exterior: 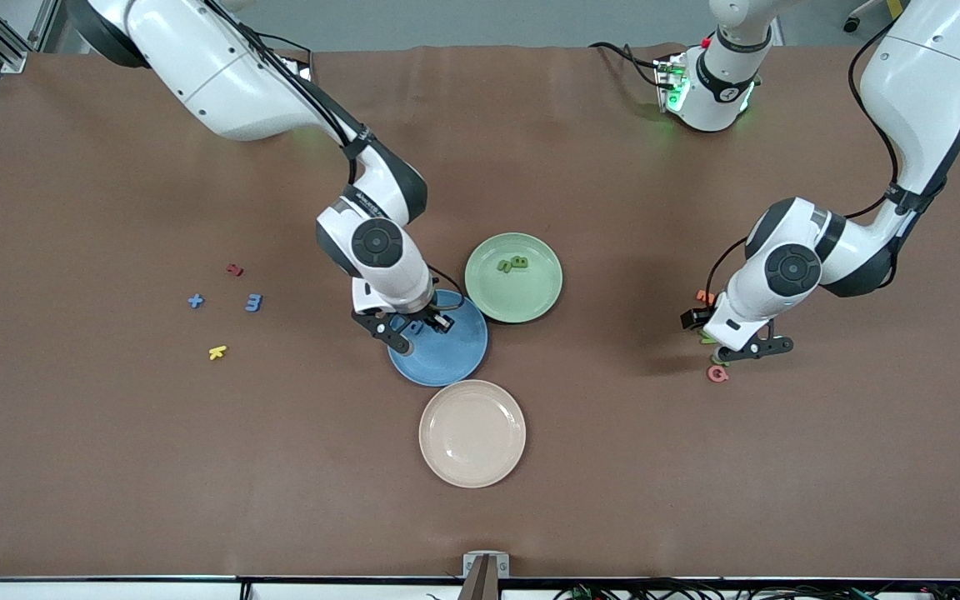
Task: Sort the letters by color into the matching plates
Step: 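Release the blue G onto the blue plate while the left gripper grasps the green N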
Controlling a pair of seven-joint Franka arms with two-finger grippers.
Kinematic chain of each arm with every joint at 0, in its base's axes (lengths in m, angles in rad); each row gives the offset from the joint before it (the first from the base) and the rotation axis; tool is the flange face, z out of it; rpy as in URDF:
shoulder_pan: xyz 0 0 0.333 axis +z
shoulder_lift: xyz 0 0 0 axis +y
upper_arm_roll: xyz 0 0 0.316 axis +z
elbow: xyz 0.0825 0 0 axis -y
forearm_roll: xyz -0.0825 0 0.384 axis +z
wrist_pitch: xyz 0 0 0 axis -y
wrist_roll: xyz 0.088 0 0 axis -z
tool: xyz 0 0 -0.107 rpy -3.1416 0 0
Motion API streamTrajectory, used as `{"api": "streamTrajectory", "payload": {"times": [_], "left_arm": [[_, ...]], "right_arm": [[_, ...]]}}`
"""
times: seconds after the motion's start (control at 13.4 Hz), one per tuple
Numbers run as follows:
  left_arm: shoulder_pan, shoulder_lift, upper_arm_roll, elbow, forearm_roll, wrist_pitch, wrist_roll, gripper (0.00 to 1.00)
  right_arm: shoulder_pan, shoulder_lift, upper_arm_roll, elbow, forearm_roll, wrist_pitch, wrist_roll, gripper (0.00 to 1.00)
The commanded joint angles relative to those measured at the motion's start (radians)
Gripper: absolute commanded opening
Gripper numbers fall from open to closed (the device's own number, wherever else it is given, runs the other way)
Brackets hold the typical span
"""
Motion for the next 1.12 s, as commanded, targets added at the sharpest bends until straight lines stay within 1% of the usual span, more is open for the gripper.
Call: {"api": "streamTrajectory", "payload": {"times": [0.0,0.15,0.22,0.3,0.37,0.45,0.75,1.05], "left_arm": [[0.02,0.013,-0.011,-0.017,0.044,0.058,0.0,0.97],[0.027,0.027,-0.008,-0.016,0.073,0.087,0.0,0.96],[0.038,0.041,-0.008,-0.014,0.084,0.098,-0.002,0.96],[0.04,0.049,-0.008,-0.011,0.092,0.101,-0.002,0.95],[0.038,0.055,-0.008,-0.008,0.095,0.104,-0.002,0.95],[0.038,0.065,-0.008,-0.007,0.103,0.12,-0.005,0.94],[0.04,0.091,-0.002,-0.004,0.127,0.156,-0.014,0.85],[0.043,0.104,0.0,0.001,0.127,0.17,-0.013,0.69]], "right_arm": [[0.042,0.045,-0.034,0.061,-0.013,-0.007,0.038,0.14],[0.043,0.048,-0.034,0.061,-0.015,-0.004,0.047,0.17],[0.043,0.048,-0.034,0.061,-0.013,-0.004,0.047,0.29],[0.043,0.048,-0.034,0.061,-0.015,-0.004,0.047,0.61],[0.043,0.048,-0.034,0.061,-0.015,-0.004,0.049,0.88],[0.045,0.048,-0.034,0.061,-0.018,-0.006,0.047,1.0],[0.037,0.04,-0.036,0.074,-0.02,-0.015,0.038,1.0],[0.011,0.025,-0.036,0.068,-0.032,-0.032,0.029,1.0]]}}
